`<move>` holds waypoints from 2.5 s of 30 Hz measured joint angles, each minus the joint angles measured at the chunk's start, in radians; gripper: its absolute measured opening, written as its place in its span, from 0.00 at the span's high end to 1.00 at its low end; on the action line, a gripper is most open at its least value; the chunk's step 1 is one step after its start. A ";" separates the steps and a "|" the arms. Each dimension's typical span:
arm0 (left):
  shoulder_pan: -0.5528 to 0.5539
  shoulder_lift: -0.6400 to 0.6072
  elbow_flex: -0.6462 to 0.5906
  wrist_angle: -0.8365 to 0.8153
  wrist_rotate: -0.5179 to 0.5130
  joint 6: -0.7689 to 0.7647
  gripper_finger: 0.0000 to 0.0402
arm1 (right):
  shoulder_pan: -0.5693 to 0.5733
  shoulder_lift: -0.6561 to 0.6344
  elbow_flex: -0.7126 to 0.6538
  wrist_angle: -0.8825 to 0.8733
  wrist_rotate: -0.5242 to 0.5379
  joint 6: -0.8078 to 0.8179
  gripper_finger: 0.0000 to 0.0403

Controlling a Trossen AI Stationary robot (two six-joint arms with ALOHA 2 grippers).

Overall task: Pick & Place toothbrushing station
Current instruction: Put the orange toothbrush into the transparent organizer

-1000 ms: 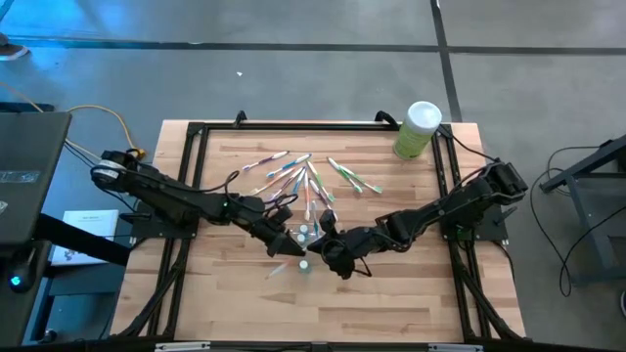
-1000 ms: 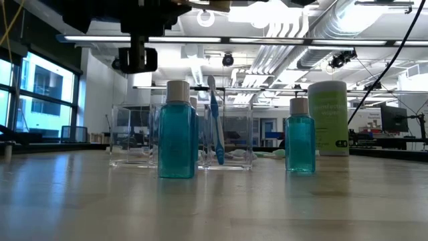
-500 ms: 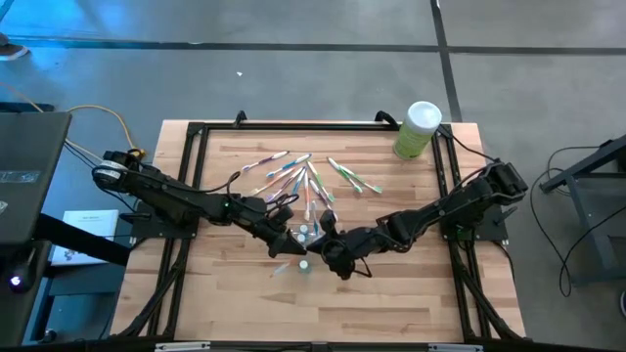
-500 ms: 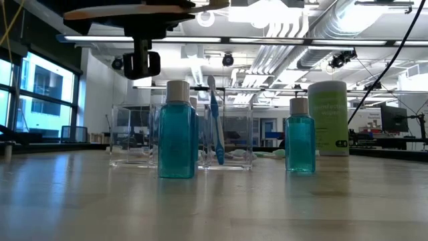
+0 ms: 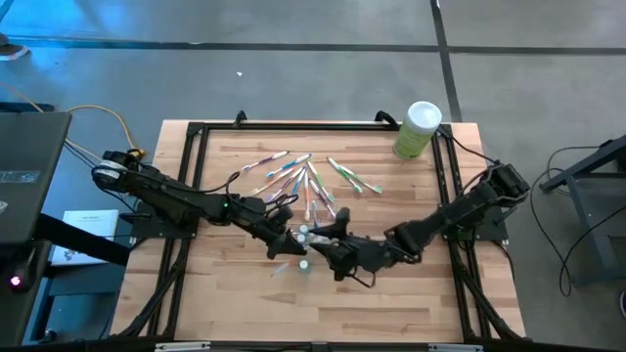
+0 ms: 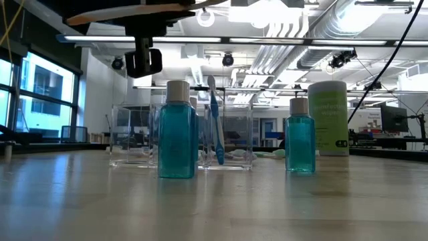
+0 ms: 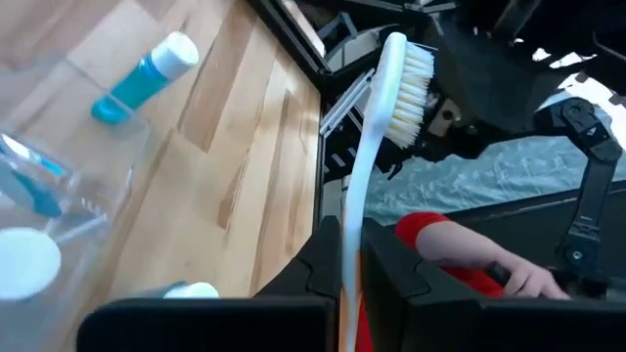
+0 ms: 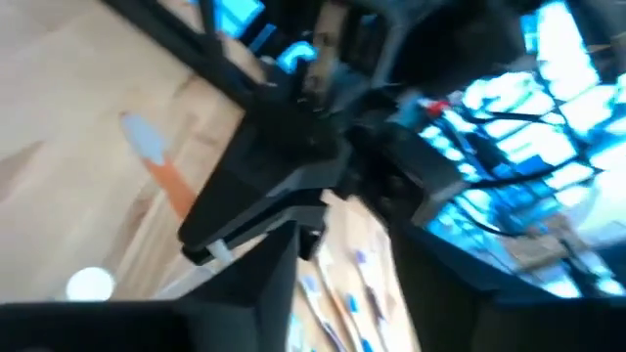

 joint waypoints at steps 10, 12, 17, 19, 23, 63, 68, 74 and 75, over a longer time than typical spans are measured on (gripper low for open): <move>-0.008 -0.159 0.000 -0.134 -0.135 0.225 0.98 | 0.112 -0.004 0.000 -0.094 0.417 0.090 0.45; -0.027 -0.219 0.000 -0.222 -0.258 0.291 0.98 | 0.125 -0.020 -0.001 -0.179 0.441 0.166 0.45; -0.122 -0.332 -0.008 -0.328 -0.644 0.450 0.98 | 0.129 -0.084 0.000 -0.427 0.410 0.455 0.46; -0.163 -0.341 -0.023 -0.317 -0.759 0.499 0.98 | 0.118 -0.104 0.000 -0.514 0.389 0.564 0.46; -0.221 -0.319 -0.097 -0.169 -0.947 0.593 0.98 | 0.103 -0.148 -0.040 -0.577 0.385 0.706 0.47; -0.075 0.178 -0.444 0.938 -0.690 0.685 0.97 | -0.019 -0.169 -0.255 -0.224 0.212 0.669 0.47; -0.088 0.178 -0.461 0.954 -0.689 0.686 0.97 | -0.028 -0.169 -0.255 -0.225 0.211 0.669 0.47; -0.094 0.182 -0.461 0.959 -0.689 0.691 0.97 | -0.030 -0.169 -0.255 -0.214 0.210 0.669 0.47; -0.094 0.189 -0.461 0.961 -0.688 0.690 0.97 | -0.032 -0.169 -0.255 -0.212 0.210 0.669 0.47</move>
